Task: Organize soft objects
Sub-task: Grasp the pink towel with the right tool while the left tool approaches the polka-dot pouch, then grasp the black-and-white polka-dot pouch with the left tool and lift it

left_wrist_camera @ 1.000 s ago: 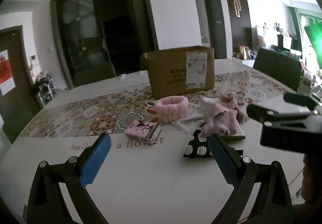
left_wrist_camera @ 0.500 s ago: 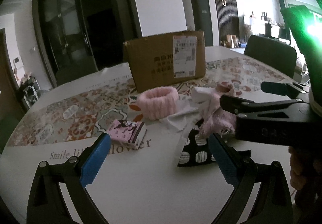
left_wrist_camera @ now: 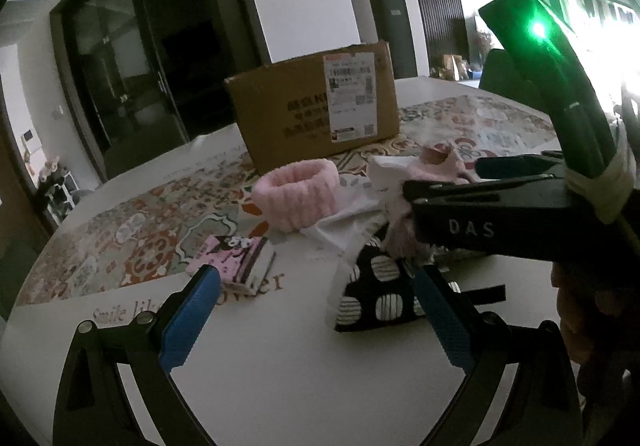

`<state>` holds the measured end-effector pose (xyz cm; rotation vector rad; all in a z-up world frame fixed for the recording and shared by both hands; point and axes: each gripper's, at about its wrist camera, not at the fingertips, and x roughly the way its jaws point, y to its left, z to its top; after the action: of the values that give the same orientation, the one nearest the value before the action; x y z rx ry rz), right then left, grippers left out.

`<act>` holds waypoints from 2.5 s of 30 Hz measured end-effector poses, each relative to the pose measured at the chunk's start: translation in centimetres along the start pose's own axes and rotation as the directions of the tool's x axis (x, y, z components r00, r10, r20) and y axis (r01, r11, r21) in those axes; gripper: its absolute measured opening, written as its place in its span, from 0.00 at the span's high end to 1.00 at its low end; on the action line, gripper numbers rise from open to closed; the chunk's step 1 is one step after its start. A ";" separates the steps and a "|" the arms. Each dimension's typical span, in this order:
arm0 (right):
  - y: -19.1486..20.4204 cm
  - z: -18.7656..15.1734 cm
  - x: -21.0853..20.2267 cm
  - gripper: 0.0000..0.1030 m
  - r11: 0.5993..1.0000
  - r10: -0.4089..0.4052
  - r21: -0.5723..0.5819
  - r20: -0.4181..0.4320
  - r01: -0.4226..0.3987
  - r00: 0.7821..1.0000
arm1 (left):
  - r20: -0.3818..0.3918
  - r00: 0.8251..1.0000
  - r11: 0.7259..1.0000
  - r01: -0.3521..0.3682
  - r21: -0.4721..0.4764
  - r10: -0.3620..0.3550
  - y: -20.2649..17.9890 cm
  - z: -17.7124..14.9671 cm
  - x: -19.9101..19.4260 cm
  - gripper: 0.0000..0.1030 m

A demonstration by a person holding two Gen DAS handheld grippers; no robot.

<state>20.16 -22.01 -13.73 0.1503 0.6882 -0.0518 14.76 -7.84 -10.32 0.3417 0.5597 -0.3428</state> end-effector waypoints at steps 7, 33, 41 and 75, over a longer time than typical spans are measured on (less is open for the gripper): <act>-0.3 -0.4 0.8 0.69 0.995 0.093 0.039 -0.040 -0.091 0.995 | -0.016 1.000 1.000 0.019 -0.015 -0.019 0.0 0.0 0.6 0.03; -3.1 -0.8 -2.2 0.91 0.998 -0.011 0.065 0.011 0.010 1.000 | -0.117 0.972 0.977 0.198 -0.074 -0.206 -1.3 0.2 3.6 0.41; -2.8 -1.1 -2.3 0.91 0.998 0.000 0.060 0.006 -0.001 1.000 | -0.132 0.957 0.963 0.242 -0.117 -0.257 -0.6 0.1 2.9 0.78; 0.8 2.3 -11.0 0.91 0.999 0.029 -0.024 0.195 -0.025 0.980 | 0.140 0.989 0.980 0.071 -0.183 -0.045 3.2 4.7 -7.0 0.84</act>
<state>13.17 -21.57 -4.89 0.1323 0.4902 -0.0328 12.61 -5.38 -1.94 0.1185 0.4647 -0.3636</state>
